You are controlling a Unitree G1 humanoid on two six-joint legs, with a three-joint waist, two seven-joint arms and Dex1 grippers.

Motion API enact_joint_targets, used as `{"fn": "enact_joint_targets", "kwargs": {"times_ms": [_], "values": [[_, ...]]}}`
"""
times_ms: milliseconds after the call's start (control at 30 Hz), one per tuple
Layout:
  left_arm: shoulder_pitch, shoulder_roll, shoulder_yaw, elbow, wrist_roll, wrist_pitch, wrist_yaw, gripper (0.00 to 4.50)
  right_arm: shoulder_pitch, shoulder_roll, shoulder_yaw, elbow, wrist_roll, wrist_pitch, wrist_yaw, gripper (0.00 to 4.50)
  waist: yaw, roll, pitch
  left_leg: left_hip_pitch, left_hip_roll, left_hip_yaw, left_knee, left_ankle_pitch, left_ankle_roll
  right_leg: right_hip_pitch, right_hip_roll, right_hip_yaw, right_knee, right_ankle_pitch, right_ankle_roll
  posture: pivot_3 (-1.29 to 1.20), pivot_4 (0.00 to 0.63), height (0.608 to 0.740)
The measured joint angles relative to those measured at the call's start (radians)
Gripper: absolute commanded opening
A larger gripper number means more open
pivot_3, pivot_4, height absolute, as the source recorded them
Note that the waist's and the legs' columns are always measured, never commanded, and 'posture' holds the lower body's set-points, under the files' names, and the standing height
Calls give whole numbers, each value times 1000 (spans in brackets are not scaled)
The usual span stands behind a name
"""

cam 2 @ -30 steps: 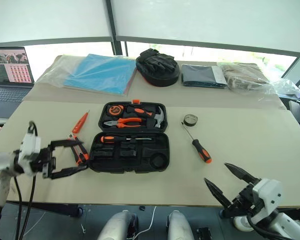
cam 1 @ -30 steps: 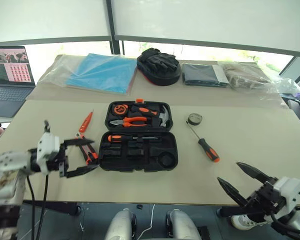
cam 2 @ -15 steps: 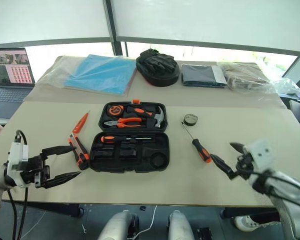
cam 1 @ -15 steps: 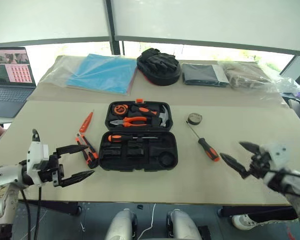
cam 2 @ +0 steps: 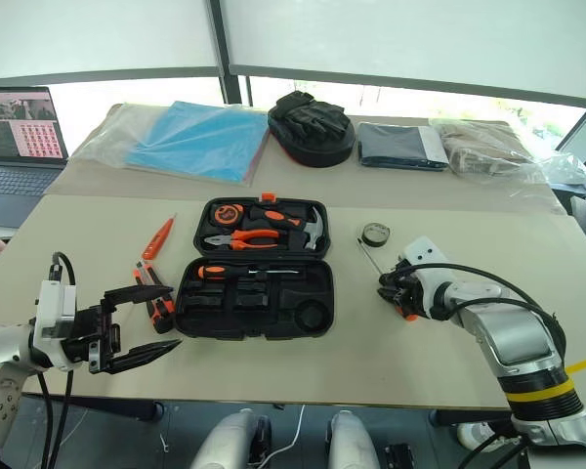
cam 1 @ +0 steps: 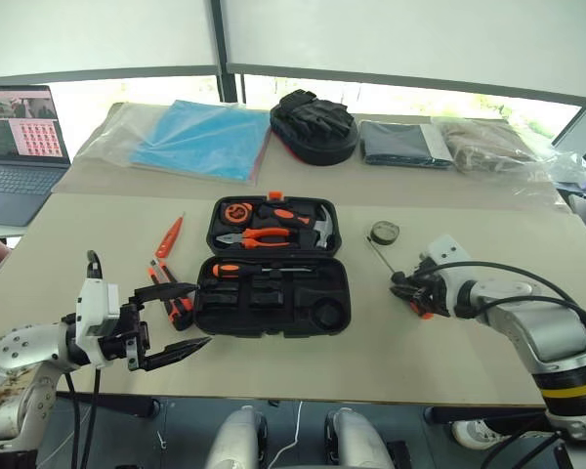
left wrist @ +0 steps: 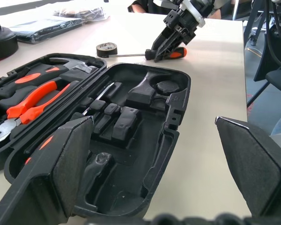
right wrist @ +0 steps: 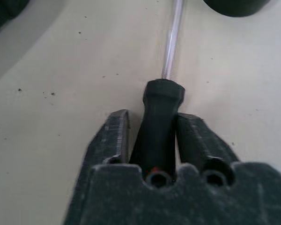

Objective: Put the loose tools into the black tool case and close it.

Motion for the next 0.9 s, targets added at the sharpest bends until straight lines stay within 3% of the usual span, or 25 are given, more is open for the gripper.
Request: {"fn": "enact_joint_targets", "kwargs": {"times_ms": [100,200,367,500,667,900], "values": [[7,-12,3,0,0,-4,16,4500,41,-34,-34,-13,6,-56,61,861,0,0,0,0,0,0,0,0,0,0,0,0,0,0,0,0,150,740],[16,-33,13,2,0,-12,35,4500,57,-77,-78,-87,61,-187,221,861,-7,1,1,0,1,0,0,0,0,-1,1,1,0,0,0,0,150,740],[43,-57,38,11,0,-17,59,4500,-132,-53,-38,-149,131,-265,403,861,-27,1,1,2,7,0,0,0,0,0,7,1,0,0,0,0,150,740],[88,-83,66,14,2,-31,85,4500,-385,94,203,-71,44,-268,464,861,-34,1,1,5,12,4,0,0,-1,-1,10,1,1,3,-8,0,150,740],[145,-102,82,11,4,-41,112,4500,-540,217,446,115,-128,-293,499,861,-17,0,2,1,12,4,0,0,-3,-5,9,-1,2,2,-10,0,150,740],[182,-116,85,-32,5,-51,147,4500,-603,287,555,280,-276,-340,517,861,-14,1,2,-1,11,7,0,0,-4,-8,7,0,2,4,-8,0,150,740]]}}
